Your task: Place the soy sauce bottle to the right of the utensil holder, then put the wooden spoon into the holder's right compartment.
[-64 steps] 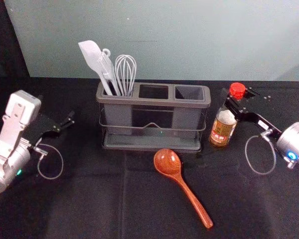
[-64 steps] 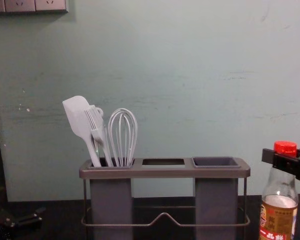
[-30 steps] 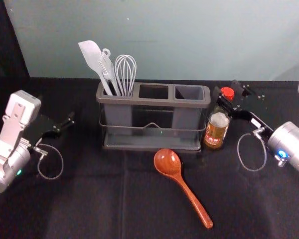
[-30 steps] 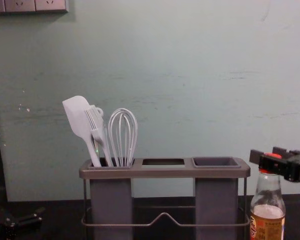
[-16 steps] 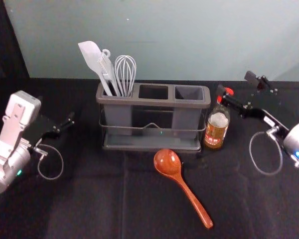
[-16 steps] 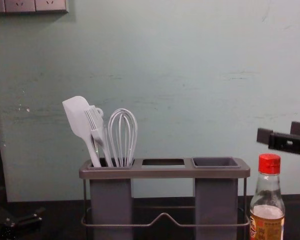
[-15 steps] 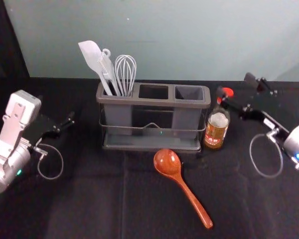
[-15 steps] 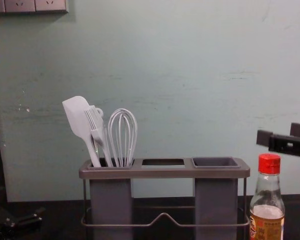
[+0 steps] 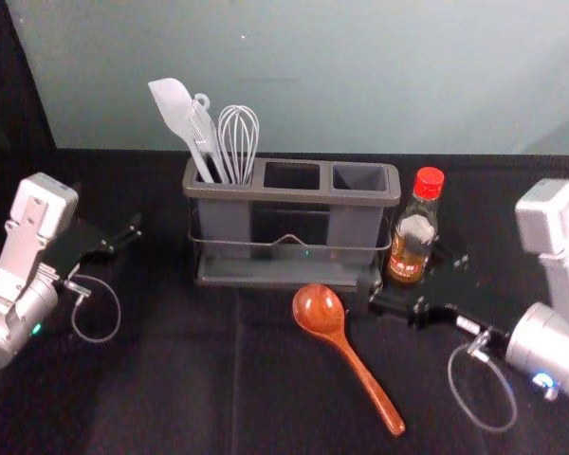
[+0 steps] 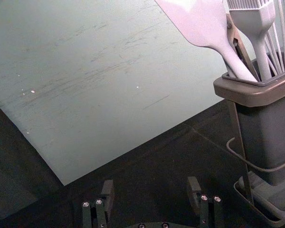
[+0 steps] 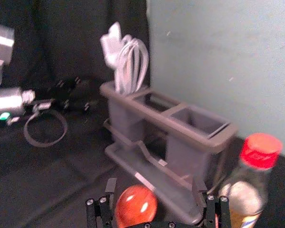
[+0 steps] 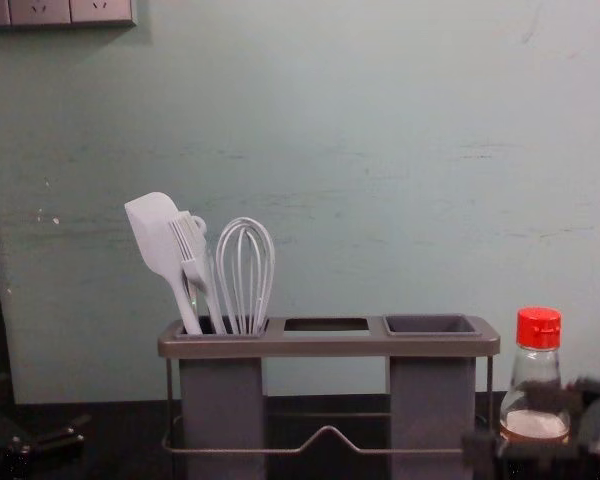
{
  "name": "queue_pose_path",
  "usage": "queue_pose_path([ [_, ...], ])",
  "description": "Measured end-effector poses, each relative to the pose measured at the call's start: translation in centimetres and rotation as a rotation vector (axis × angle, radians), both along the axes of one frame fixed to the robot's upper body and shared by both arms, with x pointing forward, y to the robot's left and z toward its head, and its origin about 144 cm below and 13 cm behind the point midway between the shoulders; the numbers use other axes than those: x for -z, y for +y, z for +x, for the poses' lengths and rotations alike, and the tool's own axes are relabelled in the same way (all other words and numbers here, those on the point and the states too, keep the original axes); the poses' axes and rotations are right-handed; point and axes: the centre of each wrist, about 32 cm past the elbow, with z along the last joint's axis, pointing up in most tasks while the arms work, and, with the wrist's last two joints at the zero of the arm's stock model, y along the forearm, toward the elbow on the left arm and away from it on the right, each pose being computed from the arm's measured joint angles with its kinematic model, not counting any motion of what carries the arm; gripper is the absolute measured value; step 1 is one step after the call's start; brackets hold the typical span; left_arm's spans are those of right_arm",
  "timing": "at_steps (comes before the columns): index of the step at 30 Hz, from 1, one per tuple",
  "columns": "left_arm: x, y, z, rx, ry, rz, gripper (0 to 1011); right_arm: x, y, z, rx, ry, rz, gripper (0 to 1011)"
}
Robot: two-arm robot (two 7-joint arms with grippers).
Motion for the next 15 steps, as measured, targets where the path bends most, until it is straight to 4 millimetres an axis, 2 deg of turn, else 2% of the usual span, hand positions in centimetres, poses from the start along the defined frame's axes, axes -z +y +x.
queue_pose_path([
  [7,0.0,0.0,0.0,0.000,0.000,0.000,1005,0.1,1.1,-0.3,-0.037,0.073,-0.061,1002],
  [15,0.0,0.0,0.0,0.000,0.000,0.000,1005,-0.5,2.1,0.4,-0.066,0.106,-0.143,1002],
])
